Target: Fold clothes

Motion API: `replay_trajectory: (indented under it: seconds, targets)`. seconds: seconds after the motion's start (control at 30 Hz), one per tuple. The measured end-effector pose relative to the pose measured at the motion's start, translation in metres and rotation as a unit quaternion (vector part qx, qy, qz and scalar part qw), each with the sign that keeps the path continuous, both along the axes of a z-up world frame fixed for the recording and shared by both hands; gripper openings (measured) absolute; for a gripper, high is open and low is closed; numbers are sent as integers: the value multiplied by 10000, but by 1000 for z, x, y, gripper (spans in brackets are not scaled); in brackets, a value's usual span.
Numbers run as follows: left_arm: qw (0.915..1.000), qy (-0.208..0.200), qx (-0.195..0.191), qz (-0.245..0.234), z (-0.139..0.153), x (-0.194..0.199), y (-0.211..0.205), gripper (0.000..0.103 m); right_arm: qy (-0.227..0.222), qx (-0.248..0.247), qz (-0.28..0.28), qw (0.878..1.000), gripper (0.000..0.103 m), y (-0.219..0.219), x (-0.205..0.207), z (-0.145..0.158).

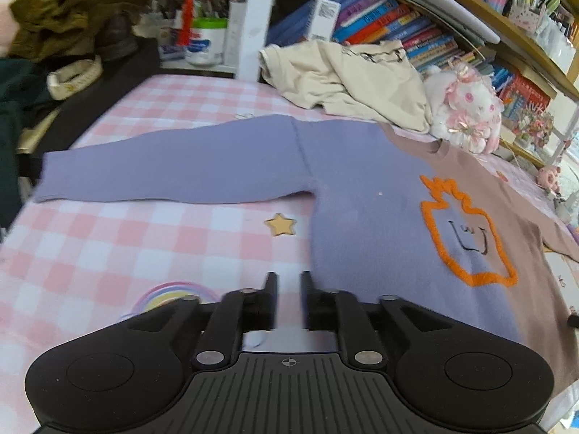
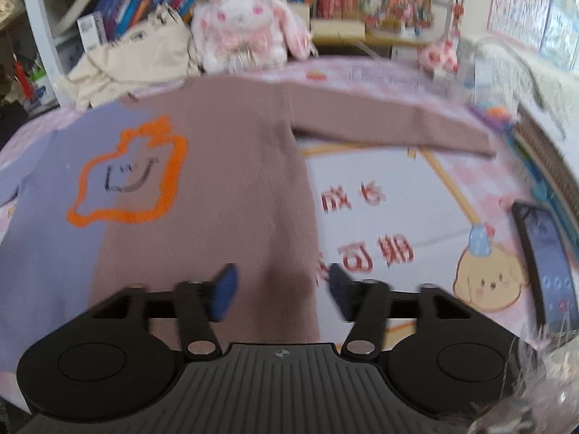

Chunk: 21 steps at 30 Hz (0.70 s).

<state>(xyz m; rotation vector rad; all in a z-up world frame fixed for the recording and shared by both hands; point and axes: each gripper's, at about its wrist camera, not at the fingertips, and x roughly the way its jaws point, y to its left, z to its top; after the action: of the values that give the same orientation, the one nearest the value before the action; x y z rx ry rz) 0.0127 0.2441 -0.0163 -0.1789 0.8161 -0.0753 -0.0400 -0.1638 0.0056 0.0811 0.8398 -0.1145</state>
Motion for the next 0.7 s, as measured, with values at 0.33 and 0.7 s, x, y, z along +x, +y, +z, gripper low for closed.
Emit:
replay_trajectory:
  seconds: [0.33,0.7]
  targets:
    - [9956,-486,269,760,17,-30,43,93,-371,-189,315,9986,95,52,9,12]
    - [9858,-469,351,1574,11,-31,103,98,-72,-48,742,9972,98,92,17,-1]
